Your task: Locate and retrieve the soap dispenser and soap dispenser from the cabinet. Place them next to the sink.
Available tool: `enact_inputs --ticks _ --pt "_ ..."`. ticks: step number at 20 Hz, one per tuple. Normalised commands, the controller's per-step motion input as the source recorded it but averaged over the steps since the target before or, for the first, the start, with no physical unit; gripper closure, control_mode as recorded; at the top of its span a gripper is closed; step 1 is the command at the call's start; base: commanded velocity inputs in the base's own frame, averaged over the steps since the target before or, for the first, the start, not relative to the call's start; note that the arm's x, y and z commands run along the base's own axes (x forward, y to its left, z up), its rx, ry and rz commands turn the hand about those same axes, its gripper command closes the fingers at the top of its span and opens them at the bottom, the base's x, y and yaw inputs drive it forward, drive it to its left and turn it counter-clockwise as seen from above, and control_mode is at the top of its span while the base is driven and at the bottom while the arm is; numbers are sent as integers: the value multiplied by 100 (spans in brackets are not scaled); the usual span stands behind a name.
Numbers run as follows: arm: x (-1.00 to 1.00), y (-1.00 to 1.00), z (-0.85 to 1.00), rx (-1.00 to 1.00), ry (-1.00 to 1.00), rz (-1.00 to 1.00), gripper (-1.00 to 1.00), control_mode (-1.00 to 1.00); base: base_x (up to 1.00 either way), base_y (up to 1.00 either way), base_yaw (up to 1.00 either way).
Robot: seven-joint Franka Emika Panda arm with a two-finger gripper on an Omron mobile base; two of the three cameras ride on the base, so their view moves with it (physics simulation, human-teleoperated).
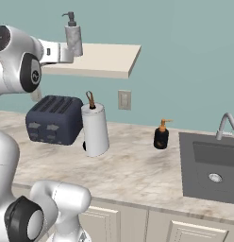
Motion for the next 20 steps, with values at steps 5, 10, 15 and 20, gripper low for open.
enact_inputs --ticks 5,10,15,20 --pt "19 -2 15 0 2 1 -100 -100 0 0 0" --pt "28 -1 18 0 4 1 -100 -100 0 0 0" --pt "46 0 2 0 3 0 -100 -100 0 0 0" --pt "54 0 0 0 1 0 -100 -100 0 0 0"
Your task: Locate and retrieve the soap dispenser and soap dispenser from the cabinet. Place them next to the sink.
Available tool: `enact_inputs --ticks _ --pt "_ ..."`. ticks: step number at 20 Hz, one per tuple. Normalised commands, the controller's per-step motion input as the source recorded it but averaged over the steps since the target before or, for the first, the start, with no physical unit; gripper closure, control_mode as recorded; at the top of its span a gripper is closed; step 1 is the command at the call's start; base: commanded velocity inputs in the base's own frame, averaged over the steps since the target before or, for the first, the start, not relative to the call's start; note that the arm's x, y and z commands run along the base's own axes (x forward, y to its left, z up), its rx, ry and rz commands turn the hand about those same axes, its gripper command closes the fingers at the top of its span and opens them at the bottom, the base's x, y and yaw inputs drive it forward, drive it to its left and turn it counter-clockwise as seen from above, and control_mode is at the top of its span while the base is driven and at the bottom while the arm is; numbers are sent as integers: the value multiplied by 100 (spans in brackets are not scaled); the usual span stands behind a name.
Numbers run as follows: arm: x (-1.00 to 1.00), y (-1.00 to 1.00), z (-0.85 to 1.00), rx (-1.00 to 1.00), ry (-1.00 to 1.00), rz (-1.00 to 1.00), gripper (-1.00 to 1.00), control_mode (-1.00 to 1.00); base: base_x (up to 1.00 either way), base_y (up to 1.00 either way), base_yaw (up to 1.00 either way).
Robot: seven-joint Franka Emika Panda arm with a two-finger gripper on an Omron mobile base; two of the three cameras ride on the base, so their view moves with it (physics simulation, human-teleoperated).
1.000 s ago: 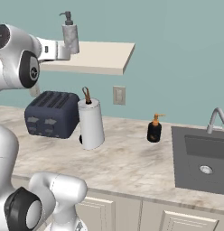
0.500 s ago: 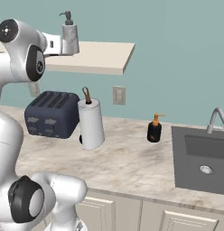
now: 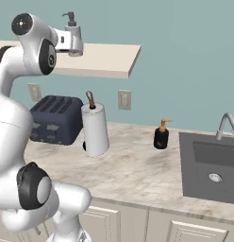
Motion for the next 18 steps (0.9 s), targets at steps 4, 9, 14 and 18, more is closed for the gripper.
enact_inputs --ticks 4,9,14,18 --pt "57 0 0 1 0 2 -100 -100 0 0 0" --pt "54 0 0 2 0 1 -100 -100 0 0 0" --pt "50 3 0 0 0 0 -100 -100 0 0 0" --pt "39 7 0 0 0 0 -100 -100 0 0 0"
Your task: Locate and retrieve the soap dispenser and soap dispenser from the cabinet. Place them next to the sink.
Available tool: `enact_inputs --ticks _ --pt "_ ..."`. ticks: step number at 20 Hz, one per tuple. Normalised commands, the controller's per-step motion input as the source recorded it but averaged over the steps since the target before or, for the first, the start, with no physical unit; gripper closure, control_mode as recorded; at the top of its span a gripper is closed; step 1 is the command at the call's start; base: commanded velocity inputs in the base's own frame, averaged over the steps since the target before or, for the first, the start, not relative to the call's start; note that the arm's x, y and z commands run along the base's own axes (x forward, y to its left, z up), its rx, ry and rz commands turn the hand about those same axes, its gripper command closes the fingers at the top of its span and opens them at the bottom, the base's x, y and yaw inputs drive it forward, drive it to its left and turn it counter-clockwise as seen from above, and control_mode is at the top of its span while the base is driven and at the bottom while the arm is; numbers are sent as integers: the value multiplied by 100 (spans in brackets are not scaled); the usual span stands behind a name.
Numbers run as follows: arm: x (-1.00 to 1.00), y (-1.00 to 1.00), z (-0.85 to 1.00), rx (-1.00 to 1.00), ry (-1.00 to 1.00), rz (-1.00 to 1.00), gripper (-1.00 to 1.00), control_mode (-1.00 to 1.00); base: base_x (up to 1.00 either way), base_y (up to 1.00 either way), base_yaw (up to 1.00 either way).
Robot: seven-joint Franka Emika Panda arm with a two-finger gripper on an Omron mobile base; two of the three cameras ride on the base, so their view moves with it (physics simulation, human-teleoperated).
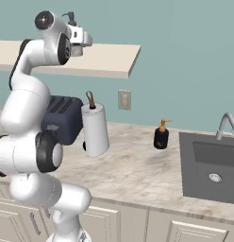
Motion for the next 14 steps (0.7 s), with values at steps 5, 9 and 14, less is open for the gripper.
enact_inputs --ticks 5,9,14 --pt "29 11 0 0 0 0 -100 -100 0 0 0" --pt "28 6 0 0 0 0 -100 -100 0 0 0" --pt "17 3 0 0 0 0 100 -100 0 0 0"
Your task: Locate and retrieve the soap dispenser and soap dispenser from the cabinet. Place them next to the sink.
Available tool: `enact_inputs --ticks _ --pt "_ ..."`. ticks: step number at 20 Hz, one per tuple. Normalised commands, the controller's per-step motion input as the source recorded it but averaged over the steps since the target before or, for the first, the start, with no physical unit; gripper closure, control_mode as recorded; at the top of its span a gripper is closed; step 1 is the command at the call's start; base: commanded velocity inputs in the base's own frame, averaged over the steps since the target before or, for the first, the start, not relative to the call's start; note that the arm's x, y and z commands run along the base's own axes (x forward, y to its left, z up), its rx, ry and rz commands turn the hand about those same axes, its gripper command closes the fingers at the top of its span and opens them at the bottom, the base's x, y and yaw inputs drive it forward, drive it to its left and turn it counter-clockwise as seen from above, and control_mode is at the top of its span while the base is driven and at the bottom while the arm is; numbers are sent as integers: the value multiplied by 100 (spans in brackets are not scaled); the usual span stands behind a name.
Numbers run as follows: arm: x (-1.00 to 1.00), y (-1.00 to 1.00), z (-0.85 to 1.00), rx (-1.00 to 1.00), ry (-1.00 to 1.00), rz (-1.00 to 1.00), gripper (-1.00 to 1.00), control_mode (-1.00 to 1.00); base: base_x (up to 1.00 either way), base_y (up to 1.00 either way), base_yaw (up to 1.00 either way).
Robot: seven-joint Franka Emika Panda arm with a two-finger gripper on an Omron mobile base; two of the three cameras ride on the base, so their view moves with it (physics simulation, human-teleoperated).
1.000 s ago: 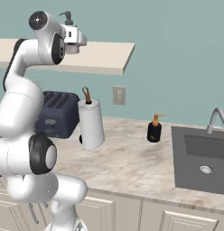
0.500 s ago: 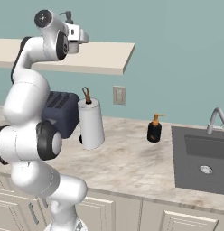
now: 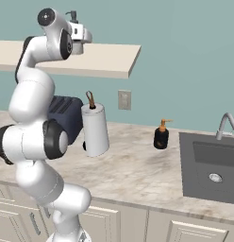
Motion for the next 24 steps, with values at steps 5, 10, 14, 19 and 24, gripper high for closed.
enact_inputs --ticks 5,10,14,19,24 --pt "0 0 0 0 0 0 100 -100 0 0 0" --pt "-49 -3 4 0 -3 -3 100 -100 0 0 0" --pt "-93 -12 8 0 -8 -2 100 -100 0 0 0" --pt "-100 -28 5 -2 -10 0 100 -100 0 0 0" --pt "-100 -48 0 -3 -9 0 100 -100 0 0 0"
